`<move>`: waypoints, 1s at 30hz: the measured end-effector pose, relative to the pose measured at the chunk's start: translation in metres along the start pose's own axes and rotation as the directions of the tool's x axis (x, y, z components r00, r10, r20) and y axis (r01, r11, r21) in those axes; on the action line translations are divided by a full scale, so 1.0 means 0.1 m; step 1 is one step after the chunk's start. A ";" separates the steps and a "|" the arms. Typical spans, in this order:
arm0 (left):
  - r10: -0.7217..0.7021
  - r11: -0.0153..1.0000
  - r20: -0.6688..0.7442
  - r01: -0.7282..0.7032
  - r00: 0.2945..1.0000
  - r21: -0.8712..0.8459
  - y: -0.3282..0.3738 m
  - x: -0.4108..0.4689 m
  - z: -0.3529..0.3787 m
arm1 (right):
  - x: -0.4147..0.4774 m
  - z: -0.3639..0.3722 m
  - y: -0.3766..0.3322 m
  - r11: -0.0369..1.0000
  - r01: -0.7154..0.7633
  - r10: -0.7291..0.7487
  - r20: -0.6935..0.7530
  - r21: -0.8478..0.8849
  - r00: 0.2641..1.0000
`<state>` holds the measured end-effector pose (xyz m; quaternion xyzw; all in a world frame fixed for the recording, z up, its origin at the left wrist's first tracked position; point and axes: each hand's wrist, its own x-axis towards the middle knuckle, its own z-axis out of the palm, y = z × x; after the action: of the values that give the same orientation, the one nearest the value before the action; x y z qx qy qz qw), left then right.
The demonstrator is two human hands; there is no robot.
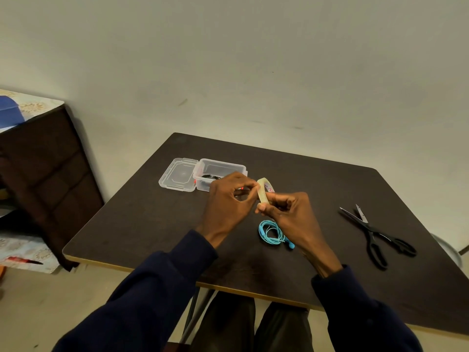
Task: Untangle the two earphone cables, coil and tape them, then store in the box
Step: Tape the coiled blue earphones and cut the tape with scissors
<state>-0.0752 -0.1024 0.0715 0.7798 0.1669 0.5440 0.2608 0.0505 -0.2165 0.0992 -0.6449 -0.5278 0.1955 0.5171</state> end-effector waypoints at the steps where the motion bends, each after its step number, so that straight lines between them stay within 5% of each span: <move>1: 0.026 0.999 0.011 -0.027 1.000 0.032 -0.01 0.01 0.01 | 0.00 0.00 0.00 1.000 -0.004 0.004 0.001 -0.009 1.000; 9: 0.160 0.957 0.095 -0.178 0.983 0.230 -0.04 0.01 0.04 | -0.03 0.00 -0.03 1.000 0.019 -0.019 0.007 0.007 1.000; 19: 0.129 0.979 0.107 -0.143 0.986 0.143 -0.11 -0.05 0.06 | -0.02 -0.01 -0.01 0.999 0.010 -0.010 0.007 0.045 1.000; 21: 0.037 0.999 0.078 -0.040 0.996 0.035 -0.09 -0.06 0.04 | -0.01 -0.01 0.01 0.998 0.002 -0.002 0.009 0.060 1.000; 23: -0.214 0.966 0.012 0.213 0.977 -0.147 -0.05 -0.07 0.04 | -0.01 -0.02 0.03 0.997 -0.020 0.019 0.018 0.076 1.000; 26: -0.658 0.623 0.141 0.640 0.739 -0.450 -0.02 -0.03 0.03 | -0.01 -0.06 0.04 0.997 -0.026 0.022 0.044 0.074 0.999; 30: -0.748 0.074 0.528 0.841 0.403 -0.536 0.04 0.05 -0.03 | 0.01 -0.08 0.07 0.988 -0.059 0.053 0.050 0.144 0.997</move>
<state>-0.0768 -0.1019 0.0784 0.4033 0.3085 0.2797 0.8148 0.0610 -0.2189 0.0965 -0.6153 -0.5057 0.2628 0.5446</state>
